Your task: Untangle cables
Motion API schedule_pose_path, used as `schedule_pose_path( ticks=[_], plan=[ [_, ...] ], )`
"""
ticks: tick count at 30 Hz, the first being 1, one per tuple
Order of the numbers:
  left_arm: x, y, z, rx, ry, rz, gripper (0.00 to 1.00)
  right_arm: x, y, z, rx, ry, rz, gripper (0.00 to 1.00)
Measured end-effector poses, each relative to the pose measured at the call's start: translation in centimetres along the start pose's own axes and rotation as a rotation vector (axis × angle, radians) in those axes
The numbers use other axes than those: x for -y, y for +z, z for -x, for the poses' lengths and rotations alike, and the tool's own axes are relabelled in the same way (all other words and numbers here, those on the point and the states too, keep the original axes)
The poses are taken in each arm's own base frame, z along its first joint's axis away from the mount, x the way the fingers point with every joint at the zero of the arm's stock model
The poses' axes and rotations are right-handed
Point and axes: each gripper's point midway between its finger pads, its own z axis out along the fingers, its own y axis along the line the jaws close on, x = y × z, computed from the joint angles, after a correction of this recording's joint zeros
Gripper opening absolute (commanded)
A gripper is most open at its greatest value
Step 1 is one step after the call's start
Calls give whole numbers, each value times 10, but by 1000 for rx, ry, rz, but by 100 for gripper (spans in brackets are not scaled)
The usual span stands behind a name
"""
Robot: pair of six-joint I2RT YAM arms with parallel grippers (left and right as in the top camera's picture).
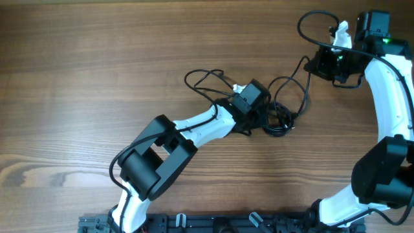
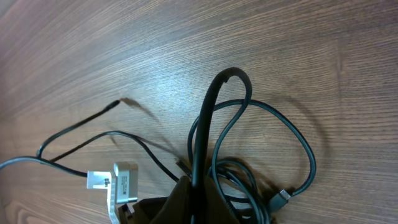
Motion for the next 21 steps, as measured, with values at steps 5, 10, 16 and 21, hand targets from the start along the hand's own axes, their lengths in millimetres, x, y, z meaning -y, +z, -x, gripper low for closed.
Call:
schedule_pose_path(
  ticks=[5,10,16,21],
  plan=[
    [-15,-13,14,-1,123,29,4,0,0,0,-1,-29,0,7],
    [-51,-75,56,70,183,144,4,-4,0,2,8,-55,20,4],
    [-122,-132,91,88,51,291,4,-16,-10,23,83,-82,160,4],
    [-153,-150,106,80,-16,305,4,-7,-35,48,162,-36,147,4]
  ],
)
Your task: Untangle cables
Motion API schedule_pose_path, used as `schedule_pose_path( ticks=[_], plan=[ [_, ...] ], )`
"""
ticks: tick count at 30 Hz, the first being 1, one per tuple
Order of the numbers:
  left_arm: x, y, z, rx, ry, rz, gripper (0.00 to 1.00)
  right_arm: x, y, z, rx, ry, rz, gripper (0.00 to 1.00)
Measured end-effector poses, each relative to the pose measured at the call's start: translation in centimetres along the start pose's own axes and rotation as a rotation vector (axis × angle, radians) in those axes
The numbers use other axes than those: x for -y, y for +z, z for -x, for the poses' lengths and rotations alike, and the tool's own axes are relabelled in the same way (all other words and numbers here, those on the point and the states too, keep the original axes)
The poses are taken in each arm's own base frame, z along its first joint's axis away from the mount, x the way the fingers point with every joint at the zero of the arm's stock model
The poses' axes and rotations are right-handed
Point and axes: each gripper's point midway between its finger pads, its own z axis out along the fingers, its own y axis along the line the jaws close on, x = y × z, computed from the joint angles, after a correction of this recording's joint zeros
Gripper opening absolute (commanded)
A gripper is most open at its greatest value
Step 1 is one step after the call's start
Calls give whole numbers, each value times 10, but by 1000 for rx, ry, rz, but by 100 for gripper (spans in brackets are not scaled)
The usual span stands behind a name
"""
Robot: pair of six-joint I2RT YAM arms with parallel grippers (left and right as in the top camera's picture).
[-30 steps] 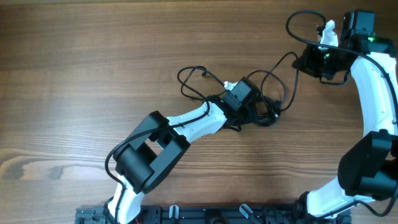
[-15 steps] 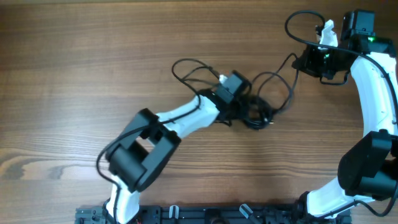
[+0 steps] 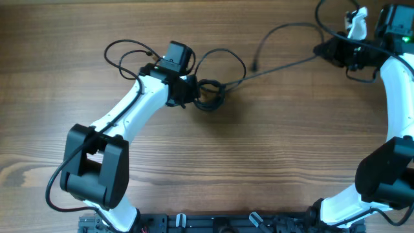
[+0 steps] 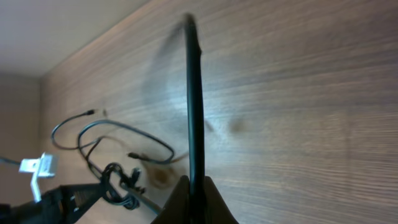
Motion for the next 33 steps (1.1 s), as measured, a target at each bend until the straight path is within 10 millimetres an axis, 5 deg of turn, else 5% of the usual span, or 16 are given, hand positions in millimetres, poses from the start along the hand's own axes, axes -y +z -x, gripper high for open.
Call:
schedule_pose_path(
  ticks=[8,12,14,17,19,28,33],
  plan=[
    [-51,-13,33,35,-21,2,4,18,2,-7,-15,62,-188,4],
    [-54,-47,44,82,45,-94,4,21,2,-8,-18,49,-215,7],
    [-47,-58,44,91,69,-143,4,21,0,-7,-22,18,-217,21],
    [-33,-63,38,73,93,-216,4,19,-3,-8,-38,-46,-230,68],
    [-25,-63,35,63,107,-247,4,13,1,-15,-69,-88,-231,77],
    [3,-67,37,87,163,-343,4,-82,30,-54,-194,-265,89,70],
    [36,-84,53,153,198,-527,4,-141,44,-80,-249,-304,236,63]
  ],
)
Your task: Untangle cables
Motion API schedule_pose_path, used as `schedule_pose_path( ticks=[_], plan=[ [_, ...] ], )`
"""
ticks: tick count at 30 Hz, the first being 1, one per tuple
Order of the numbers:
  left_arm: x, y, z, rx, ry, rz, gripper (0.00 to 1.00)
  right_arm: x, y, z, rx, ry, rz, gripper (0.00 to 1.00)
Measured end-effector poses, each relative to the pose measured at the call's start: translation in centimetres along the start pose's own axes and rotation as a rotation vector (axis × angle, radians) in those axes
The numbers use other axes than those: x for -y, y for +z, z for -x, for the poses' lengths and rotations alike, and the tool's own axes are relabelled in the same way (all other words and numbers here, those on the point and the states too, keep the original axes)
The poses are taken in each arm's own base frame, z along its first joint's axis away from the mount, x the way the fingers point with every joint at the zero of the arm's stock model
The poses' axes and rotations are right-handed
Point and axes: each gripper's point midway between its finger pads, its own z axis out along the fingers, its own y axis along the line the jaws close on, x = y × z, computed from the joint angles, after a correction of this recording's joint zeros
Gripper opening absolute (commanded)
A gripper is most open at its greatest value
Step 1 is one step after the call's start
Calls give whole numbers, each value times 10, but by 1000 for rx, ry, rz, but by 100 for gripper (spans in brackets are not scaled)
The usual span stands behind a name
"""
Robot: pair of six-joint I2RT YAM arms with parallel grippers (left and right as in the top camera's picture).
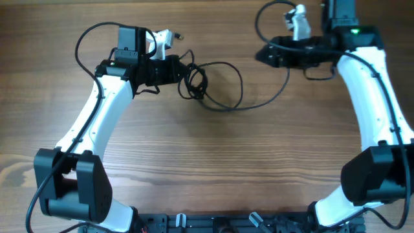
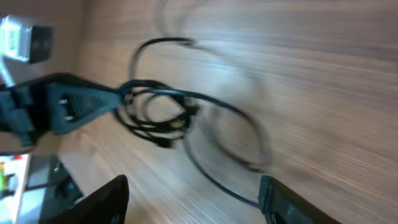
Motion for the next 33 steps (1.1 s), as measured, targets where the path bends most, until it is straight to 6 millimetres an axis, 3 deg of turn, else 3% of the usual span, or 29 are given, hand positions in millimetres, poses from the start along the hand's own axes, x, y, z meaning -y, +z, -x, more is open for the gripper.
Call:
schedule_pose_path(
  ticks=[5,11,19,22,28,33],
  plan=[
    [16,-1,12,35,-108,-83,4,-47,33,9,28,-18,78,59],
    [30,-3,24,56,-279,-161,4,-70,69,3,40,41,81,53],
    [51,-8,31,35,-366,-276,4,-76,85,6,70,87,52,47],
    [54,-9,30,24,-376,-294,4,-70,105,6,44,105,81,44],
    [55,-9,30,22,-383,-297,4,-63,136,-5,-16,157,97,34],
    [55,-9,31,25,-382,-299,4,-62,153,2,6,177,121,20]
  ],
)
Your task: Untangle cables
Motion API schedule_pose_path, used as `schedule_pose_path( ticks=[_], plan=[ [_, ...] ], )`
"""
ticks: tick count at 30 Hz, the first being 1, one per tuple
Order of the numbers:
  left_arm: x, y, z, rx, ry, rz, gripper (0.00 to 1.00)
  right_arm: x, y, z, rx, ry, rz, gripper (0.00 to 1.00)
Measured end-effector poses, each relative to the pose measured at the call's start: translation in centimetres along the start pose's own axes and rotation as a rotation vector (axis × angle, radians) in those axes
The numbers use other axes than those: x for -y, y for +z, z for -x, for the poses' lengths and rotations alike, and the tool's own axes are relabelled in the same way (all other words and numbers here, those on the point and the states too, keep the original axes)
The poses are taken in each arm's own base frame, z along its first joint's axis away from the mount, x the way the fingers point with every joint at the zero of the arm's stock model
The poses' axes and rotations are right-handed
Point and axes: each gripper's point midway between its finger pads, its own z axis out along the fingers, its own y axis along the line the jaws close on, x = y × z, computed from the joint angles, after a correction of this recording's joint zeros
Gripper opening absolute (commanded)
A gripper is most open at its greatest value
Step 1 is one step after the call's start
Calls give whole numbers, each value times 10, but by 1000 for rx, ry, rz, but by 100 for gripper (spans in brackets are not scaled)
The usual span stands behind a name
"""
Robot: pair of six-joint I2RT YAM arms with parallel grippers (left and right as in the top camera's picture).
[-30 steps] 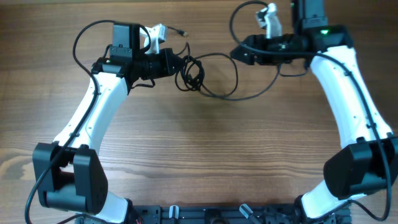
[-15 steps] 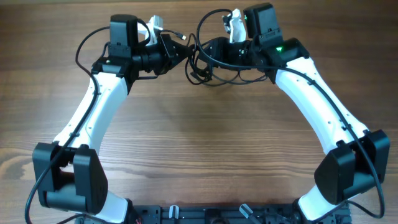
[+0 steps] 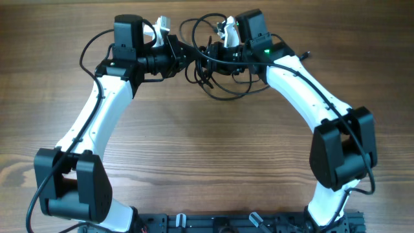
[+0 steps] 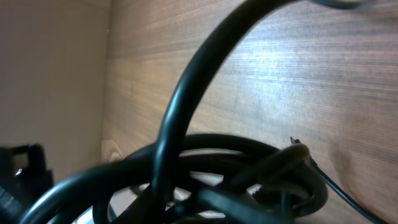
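The black cable tangle (image 3: 206,68) hangs at the far middle of the table, between both grippers. My left gripper (image 3: 187,57) points right and is shut on the knot's left side. Facing it, my right gripper (image 3: 211,57) is pushed into the knot from the right. A loose loop (image 3: 228,96) droops toward the near side. In the right wrist view thick black strands (image 4: 249,174) fill the lower frame and hide the fingers. One strand (image 4: 186,93) rises from the bottom middle, as if clamped there.
Bare wooden table (image 3: 207,162) lies in front of and beside the arms. A thin cable end (image 3: 304,55) sticks out behind the right arm. The table's far edge runs just behind both grippers.
My right gripper was open well to the right of the knot; it is now pressed into the tangle opposite the left gripper, fingers hidden. The left gripper has stayed almost in place, still holding.
First my left gripper held the knot mid-table while my right held a strand at the far right corner. Then the knot was further left, with a cable stretched between them. Later the right stood open, the cable slack in a loop. Now both meet at the knot.
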Motion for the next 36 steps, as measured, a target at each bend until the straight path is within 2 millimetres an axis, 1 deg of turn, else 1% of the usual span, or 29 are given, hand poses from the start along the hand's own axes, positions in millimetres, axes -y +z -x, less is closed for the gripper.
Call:
schedule_pose_path(
  ticks=[2,7,9,10,11,12,14,16,18,19,21,23,24,29,30,32,33,34,35,36],
  plan=[
    [0,0,0,1,2,-2,4,1,5,0,-1,13,4,4],
    [-1,0,1,6,9,5,4,1,4,-3,-20,10,15,4],
    [-12,-1,0,12,3,55,4,7,0,-5,-36,9,11,4],
    [-24,-1,-2,18,-13,110,4,13,-5,-6,-47,10,1,4],
    [-38,-3,0,42,-14,177,4,19,-12,-9,-57,4,-13,4],
    [-47,-5,-4,37,-29,216,4,20,-18,-9,-57,0,-18,4],
    [-65,-10,-6,51,-28,311,4,18,-38,-6,-40,-26,-24,4],
    [-83,-16,-5,72,-13,409,4,6,-67,6,20,-76,-13,4],
    [-98,-24,-5,87,11,499,4,-6,-106,20,105,-122,-4,4],
    [-102,-26,-5,89,21,523,4,-9,-118,25,132,-133,-6,4],
    [-114,-34,-7,86,46,598,4,-7,-146,31,193,-134,-45,4],
    [-123,-40,-8,84,75,661,4,3,-168,33,237,-110,-119,4],
    [-127,-43,-8,84,89,692,4,12,-175,31,246,-89,-175,4],
    [-153,-69,-8,91,140,893,4,58,-188,18,236,-18,-431,4],
    [-158,-75,-8,93,151,936,4,64,-191,16,236,-8,-471,4],
    [-164,-85,-5,110,171,1006,4,70,-194,16,240,-12,-512,4],
    [-165,-88,-4,115,176,1027,6,70,-194,16,238,-22,-514,4],
    [-167,-91,-2,120,183,1044,11,70,-194,16,233,-38,-516,4],
    [-167,-91,-2,121,188,1050,18,70,-194,16,227,-55,-514,4],
    [-167,-91,-2,114,193,1045,26,68,-193,15,216,-83,-504,4]
  ],
)
